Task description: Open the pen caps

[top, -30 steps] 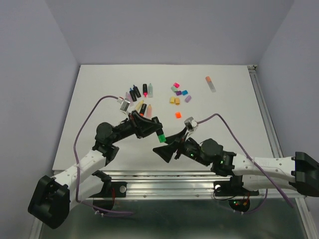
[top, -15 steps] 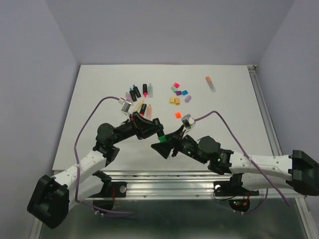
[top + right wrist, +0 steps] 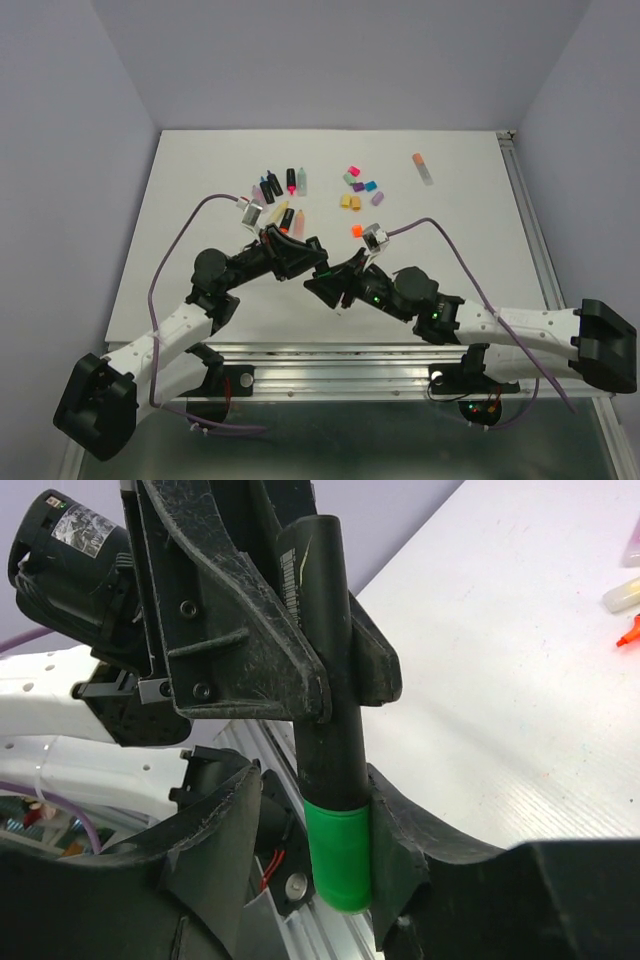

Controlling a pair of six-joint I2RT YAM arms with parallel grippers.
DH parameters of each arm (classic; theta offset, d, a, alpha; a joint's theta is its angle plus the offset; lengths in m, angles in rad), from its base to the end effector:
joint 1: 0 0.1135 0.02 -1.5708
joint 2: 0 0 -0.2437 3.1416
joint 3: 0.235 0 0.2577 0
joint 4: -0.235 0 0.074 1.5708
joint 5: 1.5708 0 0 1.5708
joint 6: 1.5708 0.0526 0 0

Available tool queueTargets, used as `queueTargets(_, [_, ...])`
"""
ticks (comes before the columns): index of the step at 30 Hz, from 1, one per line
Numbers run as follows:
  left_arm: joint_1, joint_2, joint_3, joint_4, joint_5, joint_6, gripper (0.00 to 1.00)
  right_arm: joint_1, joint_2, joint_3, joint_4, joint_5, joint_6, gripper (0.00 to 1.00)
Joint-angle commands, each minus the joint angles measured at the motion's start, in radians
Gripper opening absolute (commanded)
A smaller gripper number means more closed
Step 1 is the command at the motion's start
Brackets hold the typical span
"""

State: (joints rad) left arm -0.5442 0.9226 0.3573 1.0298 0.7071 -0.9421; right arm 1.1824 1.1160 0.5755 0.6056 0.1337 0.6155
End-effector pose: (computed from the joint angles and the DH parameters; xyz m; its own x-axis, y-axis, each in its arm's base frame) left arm 0.1693 -0.1424 0.2753 -0.4948 -0.4192 -0.7612 0.8337 0.0181 -0.5519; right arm 0.1143 0.2607 0.2631 -0.4804 0.3370 -0.8097 -0.7220 0.3722 0.5832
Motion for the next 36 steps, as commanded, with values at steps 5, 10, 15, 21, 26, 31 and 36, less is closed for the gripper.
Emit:
queueTargets(5, [-0.011,-0.021,0.0,0.064,0.006,0.009,0.0,-0.012,0.008,0.081,0.06,-0.085,0.001,0.39])
queueTargets(10, [-0.011,-0.018,0.006,0.062,0.014,0.011,0.0,-0.017,0.013,0.087,0.057,-0.106,-0.006,0.27])
queueTargets(15, [-0.011,-0.013,0.011,0.055,0.012,0.02,0.0,-0.02,0.016,0.077,0.071,-0.117,-0.005,0.01])
queueTargets(21, [-0.008,0.012,0.054,-0.051,-0.161,0.129,0.0,-0.02,0.016,0.0,0.151,-0.276,0.01,0.01])
queueTargets(26, [0.114,0.155,0.222,-0.12,-0.21,0.203,0.0,0.051,0.042,-0.123,0.236,-0.29,0.095,0.01])
queueTargets(31, [0.305,0.35,0.376,-0.065,-0.065,0.121,0.0,0.157,0.013,-0.215,0.283,-0.204,0.106,0.01])
queueTargets(36, [0.377,0.455,0.454,-0.073,-0.037,0.092,0.0,0.235,-0.016,-0.233,0.289,-0.115,0.081,0.01])
